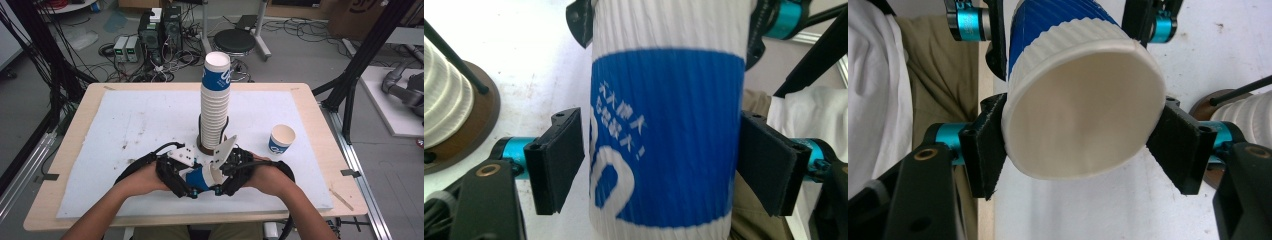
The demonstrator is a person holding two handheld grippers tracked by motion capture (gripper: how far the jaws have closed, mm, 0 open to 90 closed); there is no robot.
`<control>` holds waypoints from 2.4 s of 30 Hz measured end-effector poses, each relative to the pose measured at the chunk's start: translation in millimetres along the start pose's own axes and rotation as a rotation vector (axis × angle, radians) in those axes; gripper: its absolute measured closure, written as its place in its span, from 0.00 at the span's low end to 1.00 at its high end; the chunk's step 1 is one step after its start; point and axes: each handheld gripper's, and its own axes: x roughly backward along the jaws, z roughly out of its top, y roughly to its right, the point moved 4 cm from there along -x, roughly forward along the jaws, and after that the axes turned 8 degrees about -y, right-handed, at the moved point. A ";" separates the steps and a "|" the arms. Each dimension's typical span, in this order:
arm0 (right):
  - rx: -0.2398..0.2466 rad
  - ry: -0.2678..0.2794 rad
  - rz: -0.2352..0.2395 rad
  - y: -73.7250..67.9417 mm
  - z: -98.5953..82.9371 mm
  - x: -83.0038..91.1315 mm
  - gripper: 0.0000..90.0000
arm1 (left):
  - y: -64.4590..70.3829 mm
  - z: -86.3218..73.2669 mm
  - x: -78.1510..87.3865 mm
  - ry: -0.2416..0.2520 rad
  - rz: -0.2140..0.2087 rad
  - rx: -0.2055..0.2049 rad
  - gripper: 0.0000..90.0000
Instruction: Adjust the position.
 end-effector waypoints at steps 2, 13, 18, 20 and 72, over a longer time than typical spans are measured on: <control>0.001 -0.024 -0.003 -1.5 1.2 -1.0 0.33 | 0.1 0.4 -1.9 -0.017 -0.002 0.000 0.28; 0.029 -0.092 0.003 -3.7 3.9 -7.2 0.33 | 1.7 -0.3 -13.0 -0.084 -0.027 0.001 0.33; 0.028 -0.094 0.003 -3.6 3.9 -7.8 0.32 | 1.7 -1.3 -13.9 -0.067 -0.029 -0.005 0.33; 0.031 -0.078 0.004 -3.4 4.1 -6.8 0.30 | 1.6 -1.9 -12.6 -0.051 -0.028 -0.019 0.33; -0.577 0.571 -0.295 17.3 -120.4 25.9 0.23 | -15.7 -66.7 26.6 0.594 0.178 0.142 0.28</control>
